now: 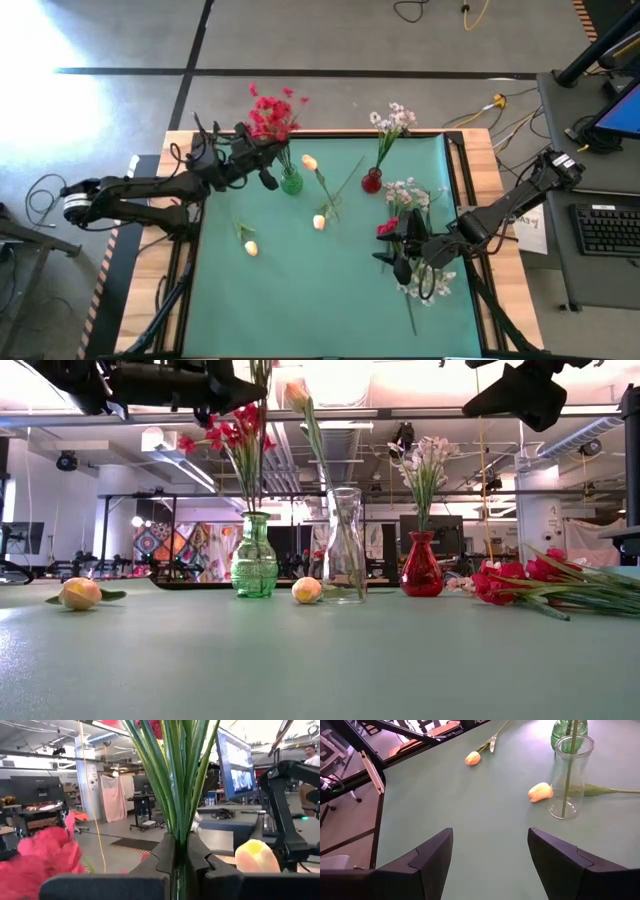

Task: Sort flowers into vase by color
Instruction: Put the left red flower into the green vase

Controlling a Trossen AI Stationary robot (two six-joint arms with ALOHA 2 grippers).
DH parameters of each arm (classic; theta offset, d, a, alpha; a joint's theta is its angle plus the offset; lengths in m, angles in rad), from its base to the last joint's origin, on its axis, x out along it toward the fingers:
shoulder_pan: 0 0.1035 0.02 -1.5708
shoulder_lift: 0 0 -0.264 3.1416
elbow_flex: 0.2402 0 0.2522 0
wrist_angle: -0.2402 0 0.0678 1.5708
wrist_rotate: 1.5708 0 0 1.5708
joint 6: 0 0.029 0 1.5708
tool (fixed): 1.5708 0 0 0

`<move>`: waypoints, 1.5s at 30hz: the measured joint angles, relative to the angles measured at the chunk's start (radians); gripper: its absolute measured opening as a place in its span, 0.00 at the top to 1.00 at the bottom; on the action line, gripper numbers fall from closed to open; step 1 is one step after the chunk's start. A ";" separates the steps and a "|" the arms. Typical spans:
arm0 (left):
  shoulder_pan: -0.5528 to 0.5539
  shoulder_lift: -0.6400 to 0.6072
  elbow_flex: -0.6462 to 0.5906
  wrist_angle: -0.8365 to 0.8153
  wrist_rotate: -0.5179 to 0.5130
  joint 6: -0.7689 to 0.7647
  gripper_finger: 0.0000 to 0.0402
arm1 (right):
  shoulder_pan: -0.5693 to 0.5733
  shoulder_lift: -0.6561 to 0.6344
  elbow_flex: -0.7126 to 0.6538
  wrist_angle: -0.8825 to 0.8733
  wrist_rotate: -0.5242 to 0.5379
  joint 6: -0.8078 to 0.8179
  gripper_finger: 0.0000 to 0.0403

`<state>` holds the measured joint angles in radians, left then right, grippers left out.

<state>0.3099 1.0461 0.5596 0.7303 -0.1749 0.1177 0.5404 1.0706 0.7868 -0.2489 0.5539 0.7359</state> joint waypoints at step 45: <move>0.008 0.054 -0.013 -0.041 -0.088 -0.139 0.89 | 0.000 0.000 0.000 0.000 -0.003 0.057 0.38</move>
<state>0.3176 1.1000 0.5465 0.6898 -0.2630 -0.0216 0.5404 1.0702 0.7872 -0.2489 0.5510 0.7933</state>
